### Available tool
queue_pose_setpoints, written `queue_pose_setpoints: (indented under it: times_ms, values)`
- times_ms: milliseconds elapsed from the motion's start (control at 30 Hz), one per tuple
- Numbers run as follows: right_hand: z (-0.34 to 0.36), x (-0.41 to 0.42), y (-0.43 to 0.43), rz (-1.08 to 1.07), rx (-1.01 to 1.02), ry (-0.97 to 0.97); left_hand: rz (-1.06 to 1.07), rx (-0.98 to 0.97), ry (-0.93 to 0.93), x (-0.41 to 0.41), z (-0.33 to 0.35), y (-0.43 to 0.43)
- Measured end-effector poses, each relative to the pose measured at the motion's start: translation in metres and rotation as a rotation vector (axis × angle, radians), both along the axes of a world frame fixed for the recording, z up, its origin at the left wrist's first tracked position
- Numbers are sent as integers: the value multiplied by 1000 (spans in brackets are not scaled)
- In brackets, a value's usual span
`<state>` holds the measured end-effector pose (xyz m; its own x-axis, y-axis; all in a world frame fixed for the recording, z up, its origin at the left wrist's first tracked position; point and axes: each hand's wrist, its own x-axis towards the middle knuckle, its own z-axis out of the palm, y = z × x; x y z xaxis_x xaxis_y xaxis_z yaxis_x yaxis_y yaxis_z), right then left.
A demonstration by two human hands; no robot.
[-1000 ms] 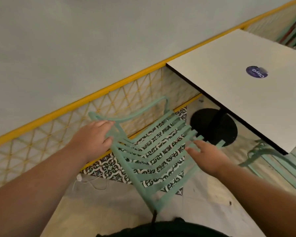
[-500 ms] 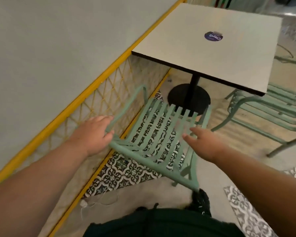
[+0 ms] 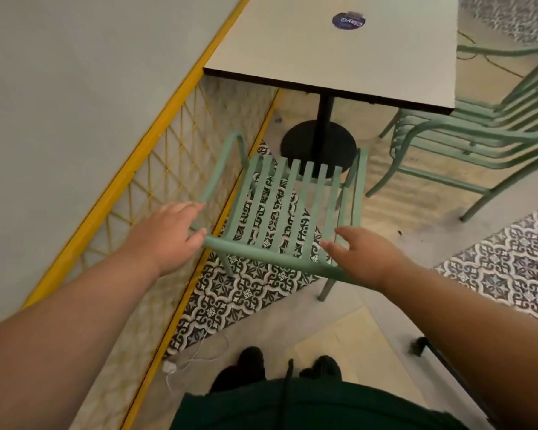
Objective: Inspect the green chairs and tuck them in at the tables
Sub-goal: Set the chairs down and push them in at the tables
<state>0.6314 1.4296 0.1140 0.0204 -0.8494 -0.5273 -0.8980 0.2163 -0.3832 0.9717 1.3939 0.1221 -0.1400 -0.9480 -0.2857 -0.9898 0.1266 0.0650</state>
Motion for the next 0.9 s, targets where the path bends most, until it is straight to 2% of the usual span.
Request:
queue_pose_setpoints:
  times_ms: [367,667,900]
  values:
    - [-10,56,7,-186,-138,128,-199,-65,18,39,-13,-51]
    - [-46,76,12,-74,-93,269,-253,81,-51,58,-69,-50]
    - [-58,76,-2,-18,-82,285,-231,10,-73,61,-91,-54]
